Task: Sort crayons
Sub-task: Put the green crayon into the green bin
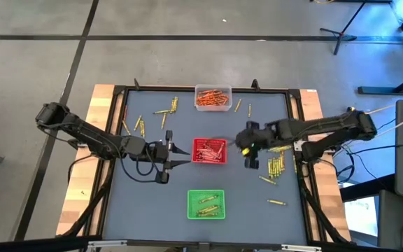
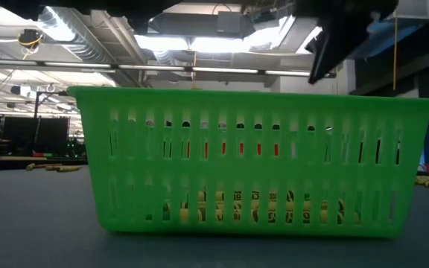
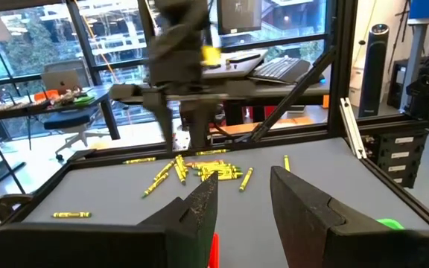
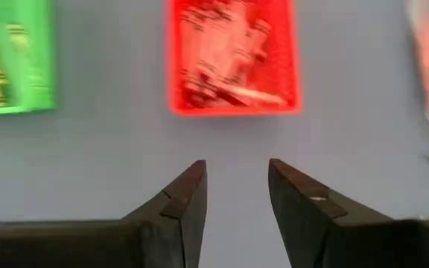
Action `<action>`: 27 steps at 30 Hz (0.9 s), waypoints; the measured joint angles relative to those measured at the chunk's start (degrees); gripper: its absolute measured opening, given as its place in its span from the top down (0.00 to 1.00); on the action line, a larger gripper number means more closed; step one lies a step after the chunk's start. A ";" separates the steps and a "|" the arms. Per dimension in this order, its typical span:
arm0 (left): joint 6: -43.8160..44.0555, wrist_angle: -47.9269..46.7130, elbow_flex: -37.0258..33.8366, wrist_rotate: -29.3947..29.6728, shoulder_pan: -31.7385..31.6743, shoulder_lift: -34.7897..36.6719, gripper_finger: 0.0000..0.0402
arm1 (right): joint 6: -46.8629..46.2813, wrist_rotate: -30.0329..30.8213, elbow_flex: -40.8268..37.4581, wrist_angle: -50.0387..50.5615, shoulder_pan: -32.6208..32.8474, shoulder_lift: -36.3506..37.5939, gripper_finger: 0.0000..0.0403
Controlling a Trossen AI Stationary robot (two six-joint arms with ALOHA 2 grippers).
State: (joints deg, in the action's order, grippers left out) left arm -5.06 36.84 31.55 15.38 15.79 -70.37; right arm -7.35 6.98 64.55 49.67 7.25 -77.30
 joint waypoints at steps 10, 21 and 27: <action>-0.01 0.02 0.00 0.04 0.00 0.00 0.73 | 0.49 1.19 -9.52 0.33 -14.24 8.79 0.65; -0.02 0.02 0.00 0.20 -0.01 0.00 0.73 | -4.87 2.48 -13.49 5.27 -21.18 6.24 0.65; -0.02 0.03 0.00 0.20 -0.02 0.00 0.73 | -4.85 2.52 -13.79 6.26 -26.54 4.55 0.65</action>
State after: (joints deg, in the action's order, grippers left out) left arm -5.08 36.87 31.55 15.57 15.77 -70.37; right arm -12.21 9.50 50.76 55.93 -19.28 -72.75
